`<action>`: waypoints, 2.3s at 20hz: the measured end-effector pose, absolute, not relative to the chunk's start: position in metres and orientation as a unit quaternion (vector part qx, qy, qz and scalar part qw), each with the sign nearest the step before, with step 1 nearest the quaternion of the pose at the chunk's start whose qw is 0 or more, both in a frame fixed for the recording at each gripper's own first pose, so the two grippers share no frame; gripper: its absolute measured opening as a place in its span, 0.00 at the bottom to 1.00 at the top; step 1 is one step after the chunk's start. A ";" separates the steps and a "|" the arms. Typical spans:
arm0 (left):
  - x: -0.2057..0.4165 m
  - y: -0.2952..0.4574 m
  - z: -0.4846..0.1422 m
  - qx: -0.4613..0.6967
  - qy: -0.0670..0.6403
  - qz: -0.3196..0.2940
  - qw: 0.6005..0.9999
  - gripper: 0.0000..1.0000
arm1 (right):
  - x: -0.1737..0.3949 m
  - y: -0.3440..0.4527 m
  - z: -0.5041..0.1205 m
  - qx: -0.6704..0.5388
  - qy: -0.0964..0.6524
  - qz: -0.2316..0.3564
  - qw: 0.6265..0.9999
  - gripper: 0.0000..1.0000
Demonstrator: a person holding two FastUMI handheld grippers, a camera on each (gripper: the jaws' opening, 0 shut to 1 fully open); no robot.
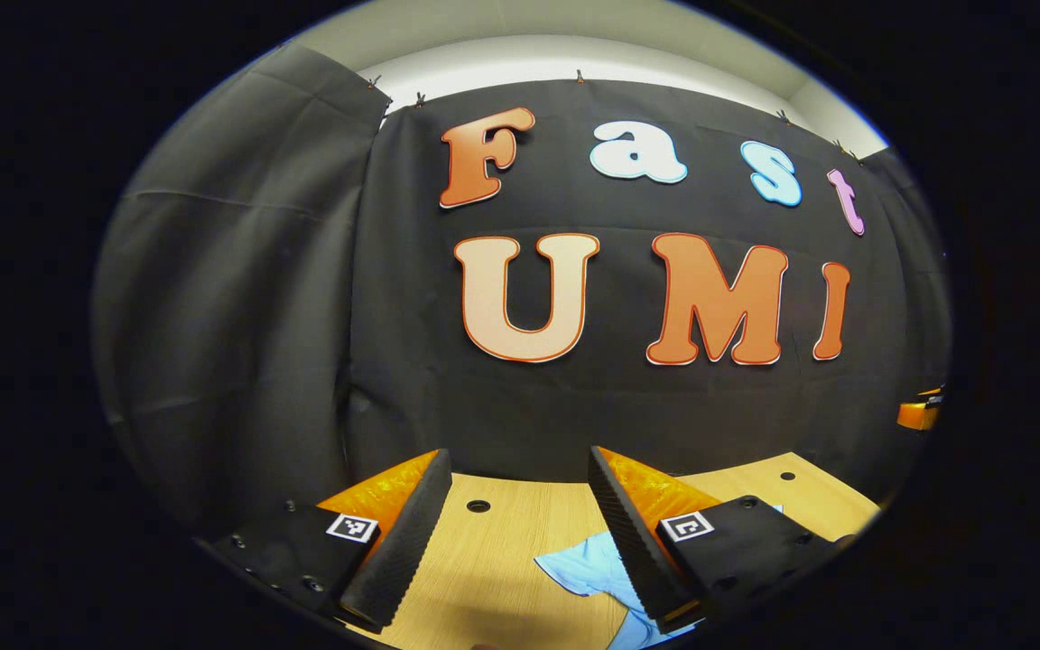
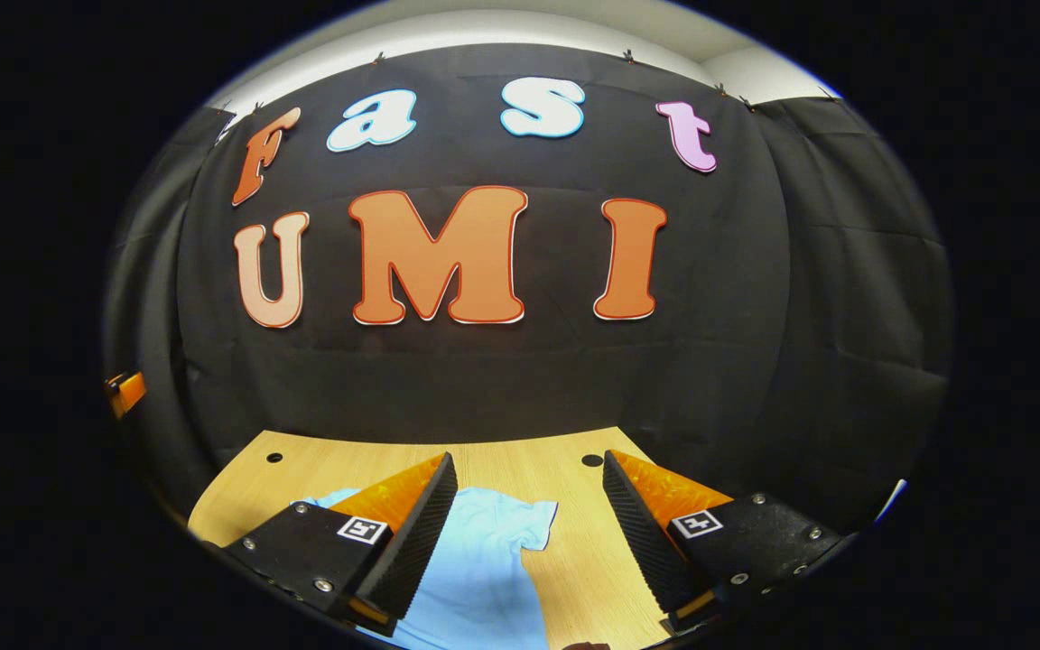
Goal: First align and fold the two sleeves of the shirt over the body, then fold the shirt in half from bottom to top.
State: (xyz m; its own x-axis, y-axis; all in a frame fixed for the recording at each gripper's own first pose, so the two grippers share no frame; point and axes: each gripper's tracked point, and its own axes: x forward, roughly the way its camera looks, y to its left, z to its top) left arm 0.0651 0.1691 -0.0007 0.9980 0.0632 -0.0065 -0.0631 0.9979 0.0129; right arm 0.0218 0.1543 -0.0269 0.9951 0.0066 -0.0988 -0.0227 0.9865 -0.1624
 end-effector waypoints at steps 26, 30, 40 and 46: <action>0.112 0.205 -0.038 0.013 0.047 0.104 0.993 0.98 | 0.221 0.103 -0.233 -0.116 0.448 -0.028 0.886 0.99; 0.118 0.211 -0.054 0.010 0.066 0.116 0.991 0.98 | 0.244 0.081 -0.285 -0.143 0.501 -0.048 0.852 1.00; 0.115 0.218 -0.076 0.019 0.091 0.134 0.987 0.97 | 0.256 0.062 -0.349 -0.147 0.570 -0.065 0.806 1.00; 0.111 0.214 -0.081 0.018 0.099 0.135 0.986 0.97 | 0.252 0.061 -0.361 -0.164 0.577 -0.064 0.797 1.00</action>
State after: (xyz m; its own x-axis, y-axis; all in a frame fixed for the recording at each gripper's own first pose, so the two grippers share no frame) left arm 0.1115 0.2139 -0.0807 0.9439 0.2704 -0.1895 -0.2633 0.9627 0.0623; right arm 0.2523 0.0613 -0.3609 0.3251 -0.2925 -0.8993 -0.0870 0.9377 -0.3364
